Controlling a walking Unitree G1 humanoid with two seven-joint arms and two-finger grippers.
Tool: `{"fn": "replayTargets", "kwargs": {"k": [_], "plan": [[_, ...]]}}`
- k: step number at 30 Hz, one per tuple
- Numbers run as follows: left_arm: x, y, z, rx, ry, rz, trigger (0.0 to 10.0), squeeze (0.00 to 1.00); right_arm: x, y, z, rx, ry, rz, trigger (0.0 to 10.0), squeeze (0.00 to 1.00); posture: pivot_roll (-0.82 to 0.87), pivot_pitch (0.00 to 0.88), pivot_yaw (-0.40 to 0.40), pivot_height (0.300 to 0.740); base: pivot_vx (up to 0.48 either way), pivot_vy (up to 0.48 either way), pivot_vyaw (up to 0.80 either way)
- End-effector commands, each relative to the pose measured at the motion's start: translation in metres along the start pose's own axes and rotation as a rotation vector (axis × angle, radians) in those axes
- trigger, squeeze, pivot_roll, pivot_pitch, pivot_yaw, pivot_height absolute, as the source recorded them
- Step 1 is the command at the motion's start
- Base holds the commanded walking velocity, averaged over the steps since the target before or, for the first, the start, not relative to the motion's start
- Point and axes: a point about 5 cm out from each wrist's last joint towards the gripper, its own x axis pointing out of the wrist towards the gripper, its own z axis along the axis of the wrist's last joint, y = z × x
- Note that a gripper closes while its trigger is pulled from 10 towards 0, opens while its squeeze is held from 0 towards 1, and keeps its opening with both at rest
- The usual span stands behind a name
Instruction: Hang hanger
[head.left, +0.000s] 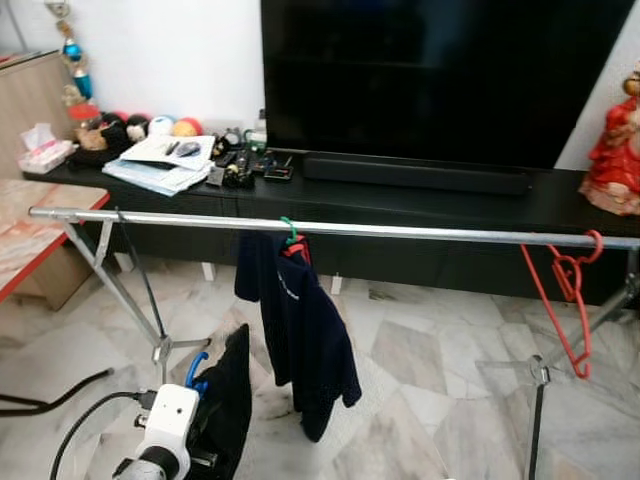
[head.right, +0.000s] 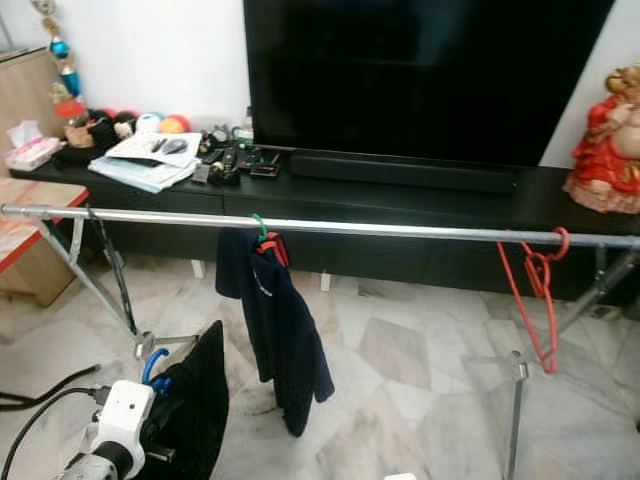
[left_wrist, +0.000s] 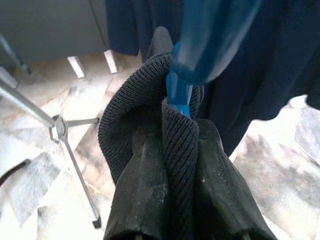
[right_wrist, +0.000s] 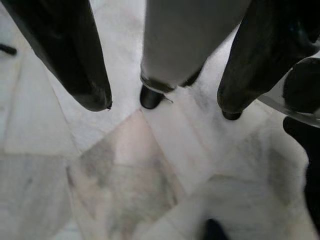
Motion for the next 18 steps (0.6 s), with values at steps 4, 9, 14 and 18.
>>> {"fn": "replayTargets", "kwargs": {"k": [4,9,14,18], "plan": [[0.003,0.002,0.012,0.012,-0.049,0.006,10.0,0.0,0.0,-0.003,0.006,-0.014,-0.013,-0.008,10.0,0.0,0.09,0.0,0.01,0.74,0.0,-0.35,0.0],[0.003,0.001,0.011,0.014,-0.047,0.007,10.0,0.0,-0.001,-0.011,0.007,0.007,-0.013,-0.02,10.0,0.0,0.09,0.0,0.008,0.74,0.0,-0.349,0.0],[0.002,0.002,0.011,0.015,-0.045,0.01,10.0,0.0,-0.003,-0.023,0.005,0.015,-0.011,-0.029,10.0,0.0,0.09,0.0,0.008,0.74,0.0,-0.352,0.0],[0.002,0.002,0.01,0.032,-0.042,0.002,10.0,0.0,-0.003,-0.023,0.004,0.012,-0.008,-0.028,10.0,0.0,0.09,0.0,0.009,0.74,0.0,-0.351,0.0]]}}
